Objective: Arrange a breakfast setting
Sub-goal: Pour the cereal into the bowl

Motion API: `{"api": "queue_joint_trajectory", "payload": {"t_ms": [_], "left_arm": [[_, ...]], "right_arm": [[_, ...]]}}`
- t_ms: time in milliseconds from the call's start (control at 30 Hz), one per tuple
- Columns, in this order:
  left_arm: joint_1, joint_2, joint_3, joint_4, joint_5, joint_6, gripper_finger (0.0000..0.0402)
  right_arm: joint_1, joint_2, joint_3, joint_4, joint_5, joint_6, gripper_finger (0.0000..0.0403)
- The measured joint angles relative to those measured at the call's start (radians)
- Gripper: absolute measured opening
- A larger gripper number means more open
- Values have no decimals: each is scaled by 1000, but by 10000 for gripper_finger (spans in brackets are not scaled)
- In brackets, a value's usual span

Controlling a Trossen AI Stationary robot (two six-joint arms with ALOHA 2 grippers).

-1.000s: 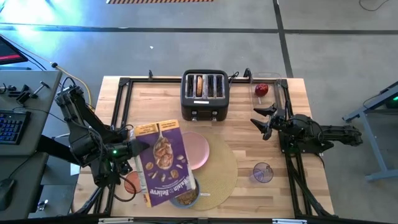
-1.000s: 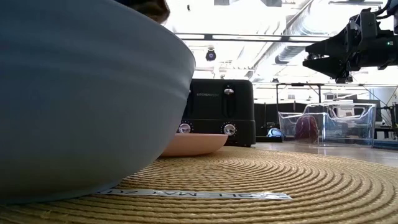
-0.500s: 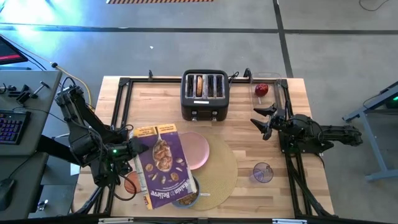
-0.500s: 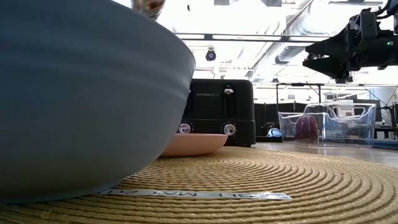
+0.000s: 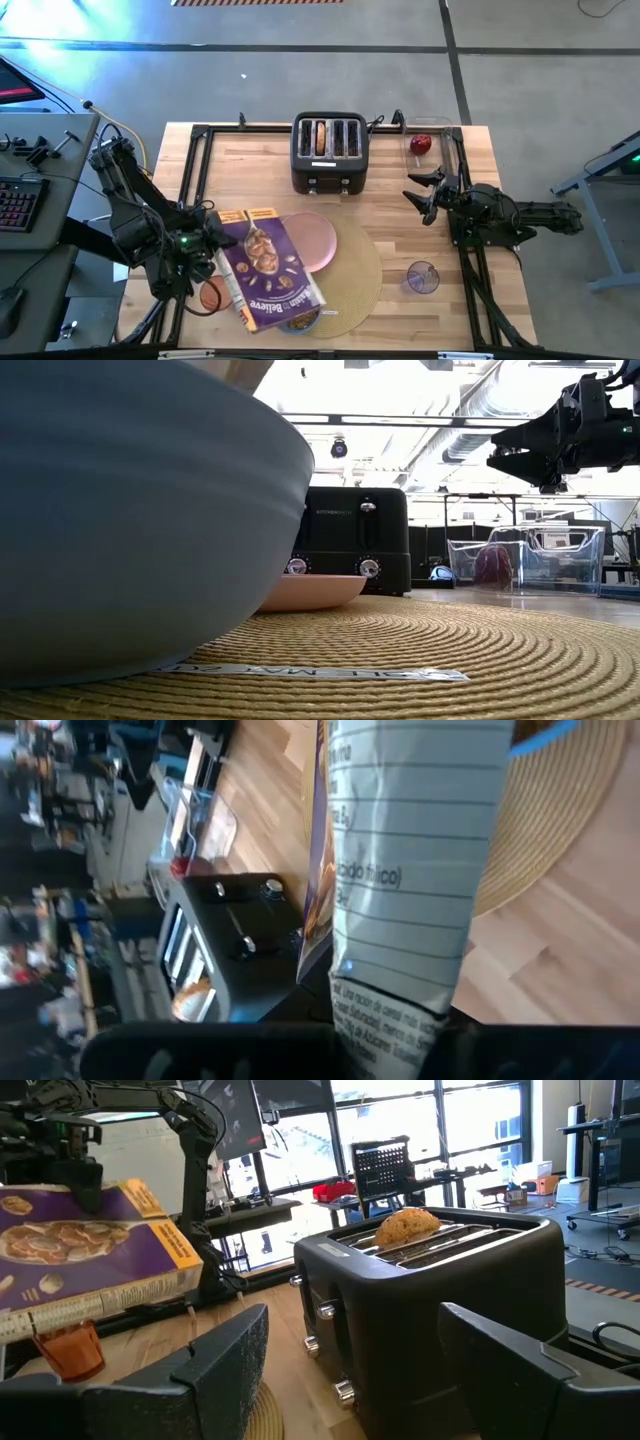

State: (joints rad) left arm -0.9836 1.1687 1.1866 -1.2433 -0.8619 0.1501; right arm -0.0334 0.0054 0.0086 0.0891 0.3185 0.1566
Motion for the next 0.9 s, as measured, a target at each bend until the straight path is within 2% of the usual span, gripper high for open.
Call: {"api": "queue_joint_trajectory", "payload": {"t_ms": [267, 467, 900], "left_arm": [[0, 0, 0, 17, -2, -141, 5], [2, 0, 0, 38, -47, -303, 5], [2, 0, 0, 45, -203, -769, 5]], "right_arm": [[0, 0, 0, 0, 0, 0, 284], [0, 0, 0, 0, 0, 0, 284], [0, 0, 0, 0, 0, 0, 284]]}}
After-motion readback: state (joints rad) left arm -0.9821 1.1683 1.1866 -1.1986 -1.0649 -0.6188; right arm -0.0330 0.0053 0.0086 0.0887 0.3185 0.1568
